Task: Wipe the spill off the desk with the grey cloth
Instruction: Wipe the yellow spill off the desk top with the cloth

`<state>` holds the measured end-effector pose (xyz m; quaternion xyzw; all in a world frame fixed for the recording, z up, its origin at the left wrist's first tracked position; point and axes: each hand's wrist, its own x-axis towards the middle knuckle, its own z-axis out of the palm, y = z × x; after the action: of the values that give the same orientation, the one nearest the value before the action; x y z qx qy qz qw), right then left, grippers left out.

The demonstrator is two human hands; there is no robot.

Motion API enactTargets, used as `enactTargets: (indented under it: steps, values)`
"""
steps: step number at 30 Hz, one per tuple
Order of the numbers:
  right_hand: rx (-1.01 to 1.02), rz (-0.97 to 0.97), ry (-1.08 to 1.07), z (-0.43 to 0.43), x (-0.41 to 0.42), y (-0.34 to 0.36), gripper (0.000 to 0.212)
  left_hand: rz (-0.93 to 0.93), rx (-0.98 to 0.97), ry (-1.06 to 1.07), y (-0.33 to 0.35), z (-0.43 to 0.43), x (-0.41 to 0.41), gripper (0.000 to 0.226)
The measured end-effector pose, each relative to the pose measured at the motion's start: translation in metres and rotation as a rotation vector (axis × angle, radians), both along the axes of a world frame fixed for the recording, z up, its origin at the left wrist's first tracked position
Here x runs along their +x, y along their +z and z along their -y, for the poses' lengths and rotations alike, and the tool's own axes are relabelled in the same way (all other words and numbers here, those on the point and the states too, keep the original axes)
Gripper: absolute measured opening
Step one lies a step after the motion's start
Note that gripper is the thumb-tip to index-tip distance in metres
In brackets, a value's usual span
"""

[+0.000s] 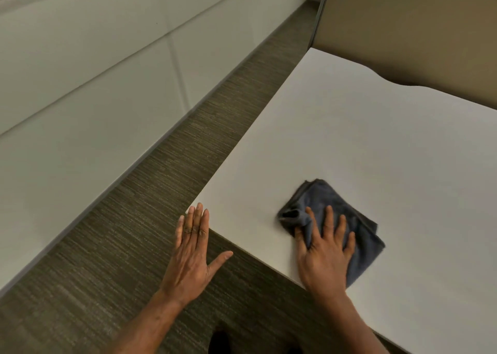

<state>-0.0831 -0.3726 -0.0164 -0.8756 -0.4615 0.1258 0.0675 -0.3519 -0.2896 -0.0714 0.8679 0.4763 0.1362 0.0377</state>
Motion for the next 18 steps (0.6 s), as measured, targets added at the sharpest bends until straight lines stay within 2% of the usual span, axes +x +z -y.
enactTargets:
  steps: [6, 13, 18]
  values:
    - [0.044, -0.057, -0.131, -0.039, 0.024, 0.01, 0.063, -0.029, -0.005, 0.003, -0.009, 0.003, -0.001, 0.104]
    - [0.054, -0.095, 0.031, -0.073, 0.017, 0.012, 0.06, -0.047, 0.013, -0.021, -0.01, 0.012, -0.007, 0.097]
    - [0.127, -0.243, 0.197, -0.067, -0.013, 0.019, 0.057, -0.064, 0.019, -0.025, -0.006, 0.014, -0.01, 0.097]
